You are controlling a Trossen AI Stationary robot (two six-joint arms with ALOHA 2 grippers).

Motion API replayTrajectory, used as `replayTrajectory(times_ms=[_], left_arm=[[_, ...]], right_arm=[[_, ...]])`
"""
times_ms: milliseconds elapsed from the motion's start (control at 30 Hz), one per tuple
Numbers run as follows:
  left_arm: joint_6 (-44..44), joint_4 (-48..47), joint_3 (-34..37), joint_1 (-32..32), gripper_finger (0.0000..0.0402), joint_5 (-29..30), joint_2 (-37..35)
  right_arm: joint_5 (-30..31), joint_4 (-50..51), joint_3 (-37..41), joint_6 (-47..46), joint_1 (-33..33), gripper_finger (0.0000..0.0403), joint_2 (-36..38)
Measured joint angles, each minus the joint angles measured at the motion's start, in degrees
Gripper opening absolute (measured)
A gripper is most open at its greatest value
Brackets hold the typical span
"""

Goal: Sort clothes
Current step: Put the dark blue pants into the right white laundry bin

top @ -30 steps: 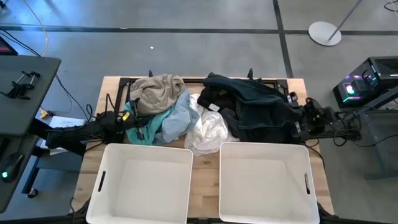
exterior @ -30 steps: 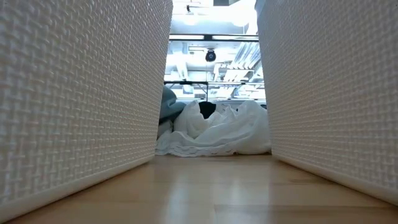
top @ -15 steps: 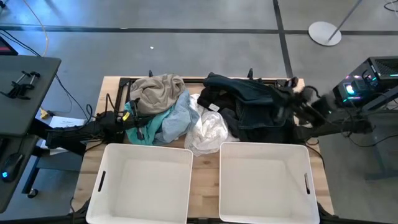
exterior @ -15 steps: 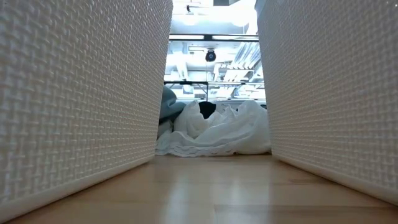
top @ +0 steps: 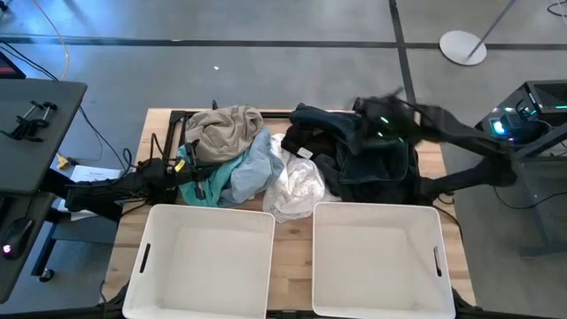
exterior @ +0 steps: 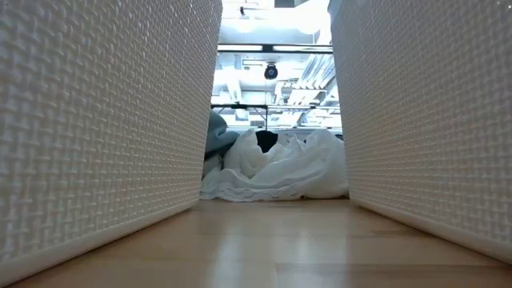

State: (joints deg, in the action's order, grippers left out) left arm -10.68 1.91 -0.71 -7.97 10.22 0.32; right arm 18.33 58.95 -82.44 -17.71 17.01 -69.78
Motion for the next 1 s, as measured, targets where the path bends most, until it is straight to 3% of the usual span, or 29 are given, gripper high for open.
replayTrajectory(times_ms=[167, 267, 567, 667, 800, 1000], left_arm=[[0.0, 0.0, 0.0, 0.0, 0.0, 0.0, 0.0], [0.0, 0.0, 0.0, 0.0, 0.0, 0.0, 0.0], [0.0, 0.0, 0.0, 0.0, 0.0, 0.0, 0.0], [0.0, 0.0, 0.0, 0.0, 0.0, 0.0, 0.0], [0.0, 0.0, 0.0, 0.0, 0.0, 0.0, 0.0], [0.0, 0.0, 0.0, 0.0, 0.0, 0.0, 0.0]], right_arm=[[-11.8, 10.6, -6.3, 2.7, 9.1, 0.0157, -10.6], [-14.0, 17.4, -7.9, 2.8, 12.9, 0.0188, -15.8], [-14.1, 21.2, -5.1, 4.2, 17.1, 0.0276, -25.2], [-14.4, 20.4, -4.0, 5.3, 16.5, 0.0281, -27.5], [-9.1, 21.2, -4.0, 5.8, 15.0, 0.0281, -28.6], [-9.3, 21.9, -4.0, 5.8, 13.8, 0.0281, -28.7]])
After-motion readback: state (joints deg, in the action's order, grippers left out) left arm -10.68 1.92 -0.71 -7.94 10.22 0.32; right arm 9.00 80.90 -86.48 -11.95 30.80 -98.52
